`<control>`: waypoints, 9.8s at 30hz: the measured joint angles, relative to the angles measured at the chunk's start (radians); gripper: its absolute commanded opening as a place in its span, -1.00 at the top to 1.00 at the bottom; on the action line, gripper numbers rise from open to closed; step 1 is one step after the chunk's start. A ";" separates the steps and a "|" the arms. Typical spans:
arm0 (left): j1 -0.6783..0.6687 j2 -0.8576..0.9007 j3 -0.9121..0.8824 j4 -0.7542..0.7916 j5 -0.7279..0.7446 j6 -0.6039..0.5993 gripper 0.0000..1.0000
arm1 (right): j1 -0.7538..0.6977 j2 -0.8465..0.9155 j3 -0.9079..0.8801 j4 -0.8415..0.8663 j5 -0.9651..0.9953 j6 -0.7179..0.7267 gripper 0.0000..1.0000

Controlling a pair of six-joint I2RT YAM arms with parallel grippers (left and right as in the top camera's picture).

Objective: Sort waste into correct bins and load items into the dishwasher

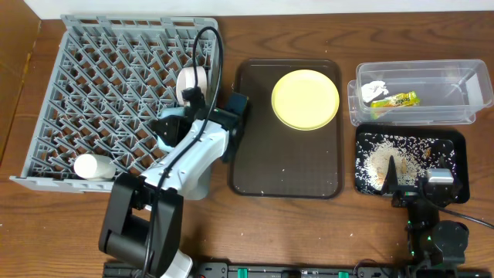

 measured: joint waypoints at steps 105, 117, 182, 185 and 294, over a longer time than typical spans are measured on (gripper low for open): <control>0.237 -0.084 0.001 0.755 1.487 0.015 0.85 | 0.000 0.000 0.000 0.000 0.000 0.000 -0.99; 0.583 -0.279 0.001 0.715 1.514 0.052 0.85 | 0.000 0.000 0.000 0.000 0.000 0.000 -0.98; 0.647 -0.232 0.001 0.706 0.894 0.651 0.82 | 0.000 0.000 0.000 0.000 0.000 0.000 -0.99; 0.604 -0.232 0.001 0.699 0.880 0.674 0.49 | 0.000 0.000 0.000 0.000 0.000 0.000 -0.98; 0.248 -1.687 -1.091 0.911 1.254 0.341 -0.95 | 0.000 0.000 0.000 0.000 0.000 0.000 -0.98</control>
